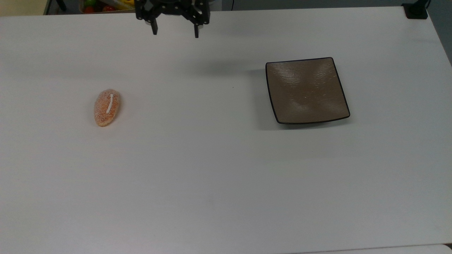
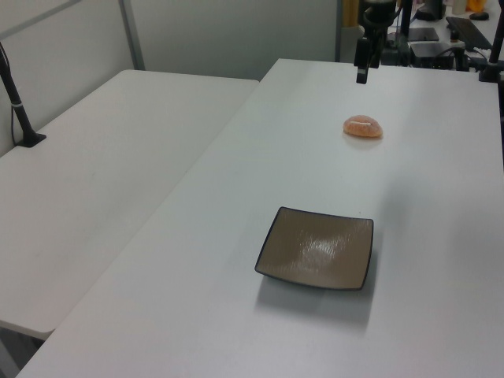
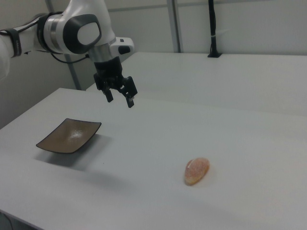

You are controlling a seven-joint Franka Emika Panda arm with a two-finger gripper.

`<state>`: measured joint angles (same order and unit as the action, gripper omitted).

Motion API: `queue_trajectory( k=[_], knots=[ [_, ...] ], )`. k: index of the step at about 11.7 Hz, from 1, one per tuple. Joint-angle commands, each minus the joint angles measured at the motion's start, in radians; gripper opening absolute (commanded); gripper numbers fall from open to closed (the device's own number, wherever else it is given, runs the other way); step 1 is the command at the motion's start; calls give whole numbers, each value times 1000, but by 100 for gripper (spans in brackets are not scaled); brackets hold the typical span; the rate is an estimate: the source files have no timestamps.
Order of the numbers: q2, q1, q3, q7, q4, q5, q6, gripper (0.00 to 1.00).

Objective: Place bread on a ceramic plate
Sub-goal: 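Move the open gripper over to the orange bread roll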

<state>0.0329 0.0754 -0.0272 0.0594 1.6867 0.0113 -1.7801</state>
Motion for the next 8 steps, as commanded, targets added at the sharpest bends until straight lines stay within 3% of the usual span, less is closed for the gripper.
queue_trajectory(
  k=[1, 8],
  knots=[
    [7, -32, -8, -58, 19, 38, 5, 100],
    [39, -61, -195, -291, 22, 99, -105, 100]
  ],
)
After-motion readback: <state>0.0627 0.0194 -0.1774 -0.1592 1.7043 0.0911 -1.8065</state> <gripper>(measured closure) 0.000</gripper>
